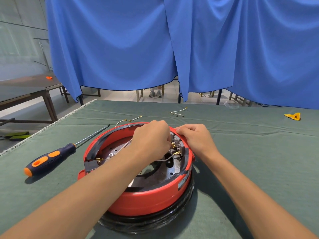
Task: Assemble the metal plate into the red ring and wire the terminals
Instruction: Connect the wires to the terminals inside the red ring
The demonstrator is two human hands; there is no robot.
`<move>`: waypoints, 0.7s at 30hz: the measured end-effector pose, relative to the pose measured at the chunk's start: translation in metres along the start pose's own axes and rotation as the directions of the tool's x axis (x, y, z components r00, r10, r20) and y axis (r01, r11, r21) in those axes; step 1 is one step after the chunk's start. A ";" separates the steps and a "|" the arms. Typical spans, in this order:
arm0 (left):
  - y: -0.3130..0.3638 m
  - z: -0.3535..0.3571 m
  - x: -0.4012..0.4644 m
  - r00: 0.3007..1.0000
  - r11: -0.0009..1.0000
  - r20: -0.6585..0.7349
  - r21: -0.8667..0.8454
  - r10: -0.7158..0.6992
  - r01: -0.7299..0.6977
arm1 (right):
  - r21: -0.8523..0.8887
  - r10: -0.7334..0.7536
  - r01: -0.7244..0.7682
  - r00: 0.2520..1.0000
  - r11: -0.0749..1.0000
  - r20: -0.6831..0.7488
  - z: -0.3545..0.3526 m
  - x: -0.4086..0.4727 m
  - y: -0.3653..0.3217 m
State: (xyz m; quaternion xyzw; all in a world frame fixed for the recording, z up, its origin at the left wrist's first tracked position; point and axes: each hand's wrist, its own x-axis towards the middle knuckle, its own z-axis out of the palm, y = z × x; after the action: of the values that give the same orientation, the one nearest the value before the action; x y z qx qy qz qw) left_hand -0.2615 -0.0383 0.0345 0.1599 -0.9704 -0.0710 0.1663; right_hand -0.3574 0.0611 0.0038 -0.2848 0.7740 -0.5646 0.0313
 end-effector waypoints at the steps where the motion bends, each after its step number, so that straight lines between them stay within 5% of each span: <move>1: 0.000 0.000 0.000 1.000 1.000 -0.003 0.002 0.008 -0.008 | 0.000 -0.001 0.001 1.000 1.000 0.000 0.000 0.000 0.000; 21: 0.005 0.007 0.001 0.993 0.994 -0.089 0.081 0.076 -0.069 | -0.218 -0.113 0.108 0.994 0.970 -0.012 -0.002 -0.001 -0.001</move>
State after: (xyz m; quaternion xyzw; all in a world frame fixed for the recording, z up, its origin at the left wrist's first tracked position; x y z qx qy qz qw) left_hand -0.2660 -0.0336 0.0293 0.1340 -0.9690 -0.0197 0.2068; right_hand -0.3573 0.0629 0.0051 -0.3224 0.8143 -0.4810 -0.0408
